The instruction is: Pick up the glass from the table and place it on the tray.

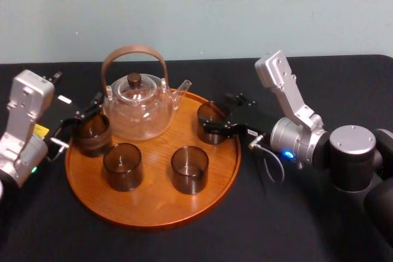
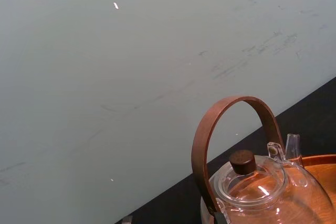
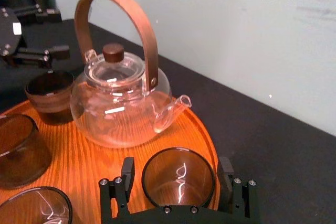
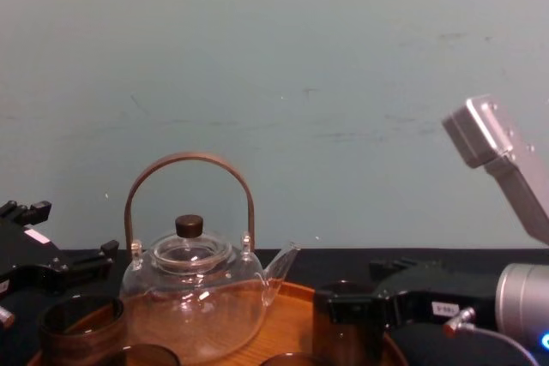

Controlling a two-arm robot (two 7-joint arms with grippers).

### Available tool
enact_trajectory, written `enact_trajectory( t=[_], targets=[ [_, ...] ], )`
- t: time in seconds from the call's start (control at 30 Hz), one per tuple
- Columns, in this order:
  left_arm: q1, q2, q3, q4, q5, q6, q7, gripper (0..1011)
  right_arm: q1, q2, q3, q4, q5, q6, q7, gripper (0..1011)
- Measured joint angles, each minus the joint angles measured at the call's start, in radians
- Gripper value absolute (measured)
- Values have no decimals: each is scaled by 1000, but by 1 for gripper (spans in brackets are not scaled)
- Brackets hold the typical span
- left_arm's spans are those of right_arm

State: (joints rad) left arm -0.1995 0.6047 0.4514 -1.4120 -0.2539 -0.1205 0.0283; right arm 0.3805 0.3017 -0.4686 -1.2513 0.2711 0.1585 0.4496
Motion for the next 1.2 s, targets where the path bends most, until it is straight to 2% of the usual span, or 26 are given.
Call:
enact_trajectory(
  t=[0.13, 0.37, 0.47, 0.5, 0.67, 0.9, 1.2],
  targets=[
    [0, 0, 0, 0, 0, 0, 0, 1001, -13, 10, 9, -26, 8, -13, 1, 1002],
    [0, 0, 0, 0, 0, 0, 0, 1001, -54, 48, 34, -120, 33, -45, 11, 1002],
    [0, 0, 0, 0, 0, 0, 0, 1001, -87, 78, 54, -176, 57, -62, 18, 1002],
    [0, 0, 0, 0, 0, 0, 0, 1001, -87, 78, 54, -176, 57, -62, 18, 1002],
    [0, 0, 0, 0, 0, 0, 0, 1001, -141, 126, 96, -230, 87, -92, 12, 1002],
    [0, 0, 0, 0, 0, 0, 0, 1001, -194, 166, 158, -243, 111, -123, -19, 1002],
    [0, 0, 0, 0, 0, 0, 0, 1001, -239, 182, 208, -225, 109, -157, -55, 1002]
  ],
)
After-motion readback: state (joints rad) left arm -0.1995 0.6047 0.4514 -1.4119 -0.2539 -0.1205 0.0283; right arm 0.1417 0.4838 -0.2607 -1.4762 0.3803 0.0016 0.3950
